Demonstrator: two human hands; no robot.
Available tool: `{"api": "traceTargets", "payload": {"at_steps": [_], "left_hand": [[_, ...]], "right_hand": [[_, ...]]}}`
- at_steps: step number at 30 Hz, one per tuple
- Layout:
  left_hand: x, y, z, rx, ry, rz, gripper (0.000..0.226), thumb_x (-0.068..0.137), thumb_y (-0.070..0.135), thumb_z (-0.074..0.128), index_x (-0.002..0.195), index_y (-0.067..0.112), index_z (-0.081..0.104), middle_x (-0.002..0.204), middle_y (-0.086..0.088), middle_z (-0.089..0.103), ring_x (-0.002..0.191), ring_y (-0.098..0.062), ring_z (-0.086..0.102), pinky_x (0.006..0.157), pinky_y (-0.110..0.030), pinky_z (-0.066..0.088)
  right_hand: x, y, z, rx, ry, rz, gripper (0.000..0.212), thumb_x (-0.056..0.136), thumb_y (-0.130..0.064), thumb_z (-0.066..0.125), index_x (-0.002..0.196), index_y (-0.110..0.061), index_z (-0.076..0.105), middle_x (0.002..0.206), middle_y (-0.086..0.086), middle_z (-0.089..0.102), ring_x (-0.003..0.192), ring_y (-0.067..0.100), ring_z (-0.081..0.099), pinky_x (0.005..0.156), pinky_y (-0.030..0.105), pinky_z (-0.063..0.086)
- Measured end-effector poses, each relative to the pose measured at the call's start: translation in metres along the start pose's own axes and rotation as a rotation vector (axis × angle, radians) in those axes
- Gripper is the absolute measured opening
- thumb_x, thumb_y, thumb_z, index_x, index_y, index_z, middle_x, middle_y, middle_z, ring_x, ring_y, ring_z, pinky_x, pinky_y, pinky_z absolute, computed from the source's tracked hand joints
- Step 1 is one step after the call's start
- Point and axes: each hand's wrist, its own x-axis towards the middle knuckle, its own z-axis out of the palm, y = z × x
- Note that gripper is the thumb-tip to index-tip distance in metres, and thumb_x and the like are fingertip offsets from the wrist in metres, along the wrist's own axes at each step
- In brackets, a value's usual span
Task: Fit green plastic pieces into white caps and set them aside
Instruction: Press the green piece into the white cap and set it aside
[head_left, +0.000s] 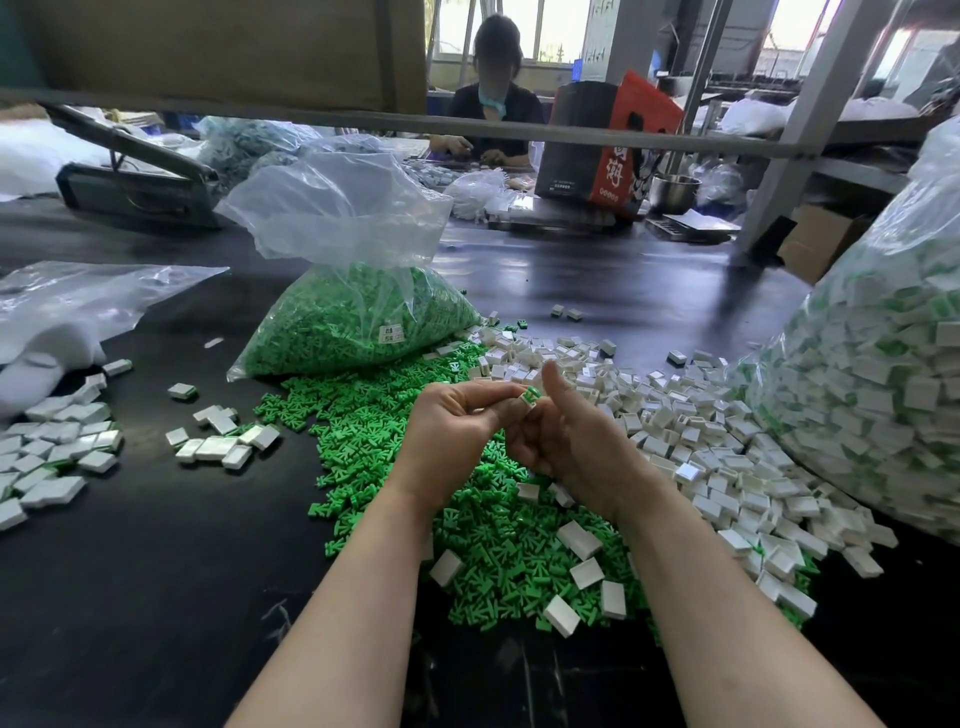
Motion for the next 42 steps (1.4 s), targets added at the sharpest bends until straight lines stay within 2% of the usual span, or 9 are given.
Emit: {"api": "traceTargets", "payload": {"at_steps": [2,8,14,20,27,33,37,40,42], "left_hand": [[-0.0008,0.0,-0.0004,0.009,-0.001,-0.001,0.024,0.082,-0.003,0.071,0.085,0.02,0.076,0.086,0.006,0.077,0.088,-0.008,0.072,0.081,-0.017,0.053],[-0.003,0.0009,0.0016,-0.024,-0.034,-0.01,0.024,0.082,-0.005,0.07,0.084,0.017,0.076,0.083,0.004,0.077,0.083,-0.008,0.072,0.077,-0.016,0.054],[-0.0028,0.0034,0.0029,-0.06,-0.058,0.0,0.032,0.082,-0.005,0.069,0.078,0.025,0.079,0.089,0.005,0.077,0.091,-0.009,0.072,0.081,-0.017,0.054],[-0.001,0.0026,0.0027,-0.09,-0.066,0.006,0.028,0.083,-0.004,0.069,0.081,0.022,0.08,0.087,-0.002,0.077,0.086,-0.011,0.072,0.078,-0.018,0.053],[-0.001,0.0012,0.0024,-0.066,-0.047,0.019,0.033,0.082,-0.002,0.071,0.076,0.03,0.08,0.08,0.002,0.077,0.078,-0.007,0.072,0.073,-0.014,0.052],[-0.0002,-0.0007,0.0021,-0.084,-0.067,-0.051,0.018,0.086,0.001,0.068,0.082,0.016,0.077,0.078,-0.009,0.075,0.068,-0.021,0.072,0.067,-0.026,0.057],[-0.0001,0.0009,0.0046,-0.072,-0.054,-0.087,0.018,0.09,-0.005,0.058,0.082,0.008,0.067,0.064,0.0,0.07,0.054,-0.015,0.066,0.059,-0.024,0.057],[-0.0008,0.0033,0.0061,-0.072,-0.043,-0.093,0.019,0.09,-0.01,0.051,0.082,0.003,0.062,0.058,0.0,0.066,0.049,-0.015,0.063,0.057,-0.026,0.058],[-0.0012,0.0037,0.0069,-0.064,-0.041,-0.085,0.016,0.089,-0.011,0.048,0.083,-0.002,0.061,0.056,-0.002,0.065,0.047,-0.018,0.062,0.056,-0.029,0.058]], "right_hand": [[-0.0005,-0.001,-0.0005,-0.032,-0.02,0.026,0.075,0.088,-0.078,0.021,0.071,-0.018,0.063,0.061,0.0,0.053,0.057,0.013,0.041,0.057,0.031,0.028],[0.0035,0.0023,-0.0009,-0.044,0.012,0.033,0.069,0.085,-0.074,0.036,0.091,-0.009,0.06,0.067,0.002,0.049,0.057,0.012,0.036,0.052,0.026,0.023],[0.0011,0.003,-0.0016,0.09,0.025,-0.005,0.046,0.084,-0.066,0.048,0.068,-0.027,0.067,0.065,-0.005,0.054,0.054,0.007,0.041,0.053,0.021,0.032],[0.0008,0.0057,0.0008,0.069,0.053,-0.027,0.047,0.087,-0.065,0.046,0.073,-0.022,0.059,0.066,-0.005,0.051,0.056,0.009,0.037,0.058,0.028,0.026],[0.0028,0.005,0.0005,0.089,0.022,-0.014,0.06,0.095,-0.065,0.029,0.069,-0.022,0.064,0.065,0.0,0.053,0.056,0.012,0.038,0.058,0.031,0.027],[0.0019,0.0047,0.0016,0.064,0.028,-0.053,0.054,0.099,-0.054,0.032,0.107,-0.006,0.055,0.067,-0.002,0.044,0.059,0.011,0.034,0.06,0.032,0.024],[0.0011,0.0029,0.0049,0.028,0.03,-0.061,0.057,0.095,-0.057,0.036,0.098,-0.006,0.062,0.064,-0.003,0.049,0.058,0.009,0.039,0.06,0.029,0.027],[0.0038,0.0043,0.0052,-0.019,0.062,-0.064,0.07,0.093,-0.06,0.044,0.112,0.006,0.061,0.076,0.008,0.054,0.063,0.007,0.049,0.061,0.02,0.039],[0.0044,0.0057,0.0048,-0.043,0.069,-0.089,0.058,0.095,-0.054,0.046,0.114,-0.003,0.066,0.074,0.002,0.056,0.063,0.004,0.049,0.058,0.016,0.041]]}}
